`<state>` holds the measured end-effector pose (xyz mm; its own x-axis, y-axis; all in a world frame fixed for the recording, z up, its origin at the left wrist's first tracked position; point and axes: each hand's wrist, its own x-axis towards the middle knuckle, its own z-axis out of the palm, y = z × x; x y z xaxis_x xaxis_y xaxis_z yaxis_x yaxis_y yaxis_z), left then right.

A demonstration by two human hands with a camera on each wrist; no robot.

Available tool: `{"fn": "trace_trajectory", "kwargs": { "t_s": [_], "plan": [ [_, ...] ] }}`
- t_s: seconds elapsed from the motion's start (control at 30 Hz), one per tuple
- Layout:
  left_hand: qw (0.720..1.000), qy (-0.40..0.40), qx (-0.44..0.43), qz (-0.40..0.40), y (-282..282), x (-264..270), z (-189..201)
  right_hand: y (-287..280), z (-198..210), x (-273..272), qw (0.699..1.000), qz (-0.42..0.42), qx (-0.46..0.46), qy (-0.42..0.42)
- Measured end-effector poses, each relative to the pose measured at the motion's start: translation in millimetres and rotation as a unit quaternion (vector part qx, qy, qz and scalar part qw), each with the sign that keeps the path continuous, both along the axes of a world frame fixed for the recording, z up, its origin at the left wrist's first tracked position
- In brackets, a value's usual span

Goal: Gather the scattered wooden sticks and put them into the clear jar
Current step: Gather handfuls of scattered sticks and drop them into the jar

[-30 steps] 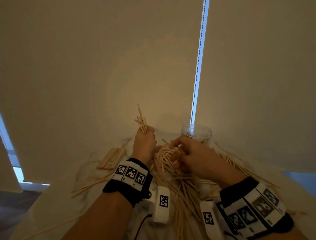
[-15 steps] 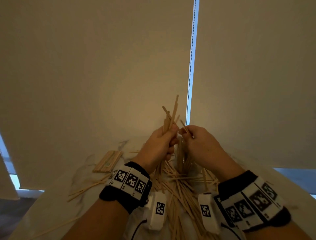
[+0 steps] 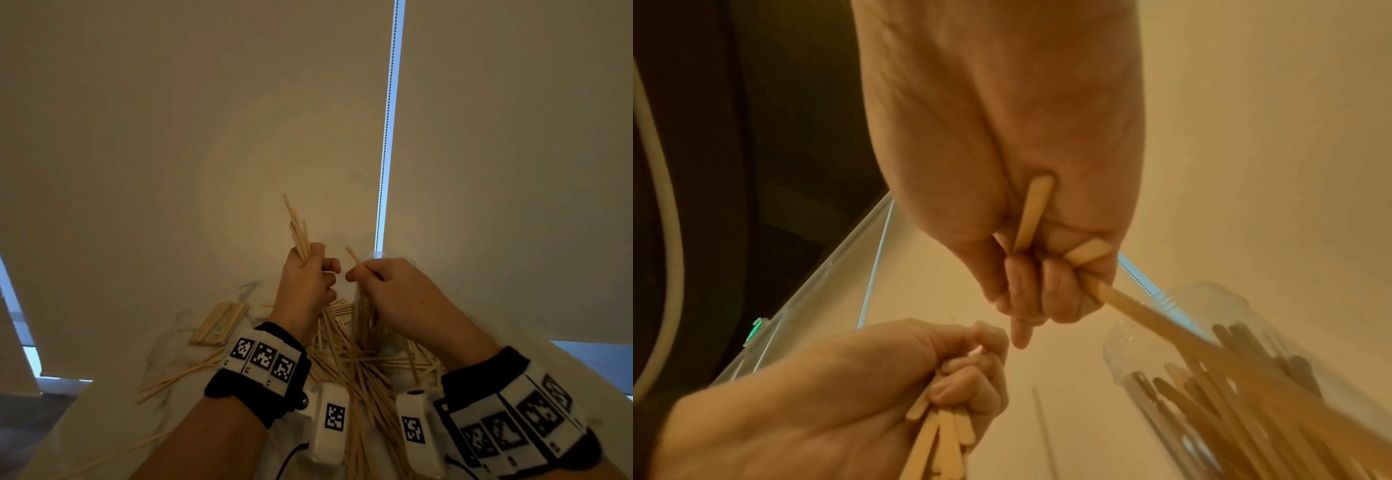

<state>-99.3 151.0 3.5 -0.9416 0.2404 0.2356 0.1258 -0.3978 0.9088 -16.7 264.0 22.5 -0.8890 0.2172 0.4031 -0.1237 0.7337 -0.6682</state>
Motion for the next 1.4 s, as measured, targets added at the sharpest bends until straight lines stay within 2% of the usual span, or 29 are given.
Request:
{"fn": "trace_trajectory", "kwargs": {
  "t_s": [0.13,0.33,0.4,0.5,0.6,0.7,0.8,1.1,1.2,1.27,1.4],
  "plan": [
    [0.998,-0.021,-0.001,-0.052,-0.7,4.9,-1.0,-1.0,-1.9,-2.6,0.998,-0.018,-0.034,0.046],
    [0.989,0.023,-0.068,-0.128,12.9,25.4,-5.5,-5.3,2.0,-5.7,0.971,-0.023,-0.203,0.125],
    [0.987,0.029,-0.079,-0.134,15.4,30.4,-5.6,-6.3,3.3,-4.2,0.962,-0.018,-0.231,0.143],
    [0.984,0.037,-0.093,-0.148,17.5,35.6,-7.0,-1.7,3.7,-3.2,0.962,-0.025,-0.206,0.179],
    [0.979,0.077,-0.132,-0.138,20.4,39.9,-8.7,2.7,2.0,-4.3,0.974,-0.032,-0.152,0.165],
    [0.980,0.061,-0.098,-0.160,22.8,45.2,-5.8,8.7,-1.1,-7.5,0.980,-0.030,-0.105,0.165],
    [0.983,0.061,-0.063,-0.159,22.5,43.9,-3.4,11.7,0.6,-6.5,0.977,-0.014,-0.121,0.177],
    [0.981,0.085,-0.073,-0.157,23.4,47.1,-5.2,0.6,11.6,3.7,0.974,0.047,-0.156,0.155],
    [0.978,0.090,-0.083,-0.166,19.9,41.2,-4.5,3.0,14.8,2.2,0.962,0.042,-0.225,0.146],
    [0.974,0.102,-0.114,-0.167,18.9,39.3,-5.2,4.0,17.5,6.7,0.962,0.051,-0.235,0.130],
    [0.954,0.153,-0.228,-0.119,23.8,38.7,-8.7,0.5,20.1,14.3,0.968,0.049,-0.224,0.099]
  ]
}}
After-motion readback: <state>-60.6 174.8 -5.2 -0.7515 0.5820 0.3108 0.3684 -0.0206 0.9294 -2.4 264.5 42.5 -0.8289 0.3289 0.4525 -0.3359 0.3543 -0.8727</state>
